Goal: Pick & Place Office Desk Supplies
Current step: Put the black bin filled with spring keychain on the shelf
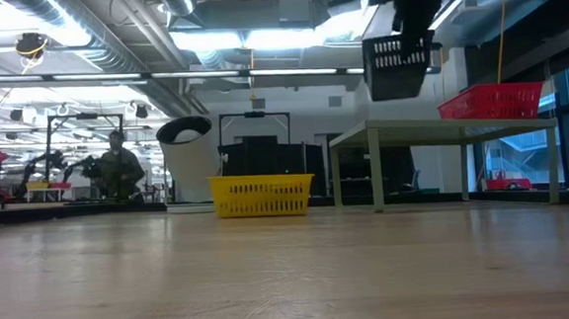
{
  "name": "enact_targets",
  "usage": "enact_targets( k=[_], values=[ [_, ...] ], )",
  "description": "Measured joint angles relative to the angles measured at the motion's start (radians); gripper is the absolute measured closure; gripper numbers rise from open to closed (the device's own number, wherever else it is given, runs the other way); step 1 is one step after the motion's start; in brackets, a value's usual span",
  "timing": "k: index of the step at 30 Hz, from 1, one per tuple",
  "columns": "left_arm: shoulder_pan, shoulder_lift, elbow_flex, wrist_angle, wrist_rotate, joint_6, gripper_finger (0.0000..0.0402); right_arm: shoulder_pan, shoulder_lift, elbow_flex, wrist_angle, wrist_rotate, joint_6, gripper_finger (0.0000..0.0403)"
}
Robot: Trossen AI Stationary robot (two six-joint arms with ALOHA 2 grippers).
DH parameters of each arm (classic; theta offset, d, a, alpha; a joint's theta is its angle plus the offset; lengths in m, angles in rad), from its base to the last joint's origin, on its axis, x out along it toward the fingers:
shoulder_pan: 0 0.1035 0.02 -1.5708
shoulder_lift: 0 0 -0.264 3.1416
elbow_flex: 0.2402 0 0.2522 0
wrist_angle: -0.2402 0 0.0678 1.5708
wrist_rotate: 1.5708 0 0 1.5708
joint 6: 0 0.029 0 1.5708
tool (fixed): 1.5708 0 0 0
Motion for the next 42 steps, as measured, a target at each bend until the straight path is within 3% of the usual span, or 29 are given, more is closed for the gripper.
enact_targets(
  k=[7, 17, 42],
  values=[
    [0.0, 0.003, 0.0, 0.0, -0.004, -0.01, 0.0219, -0.051, -0.102, -0.187, 0.094, -0.008, -0.06, 0.0403],
    [0.0, 0.004, 0.0, 0.0, -0.054, -0.039, 0.0219, -0.089, -0.113, -0.324, 0.177, -0.031, -0.226, 0.0403],
    [0.0, 0.004, 0.0, 0.0, -0.107, -0.063, 0.0219, -0.127, -0.113, -0.373, 0.096, -0.034, -0.292, 0.0394]
  ],
)
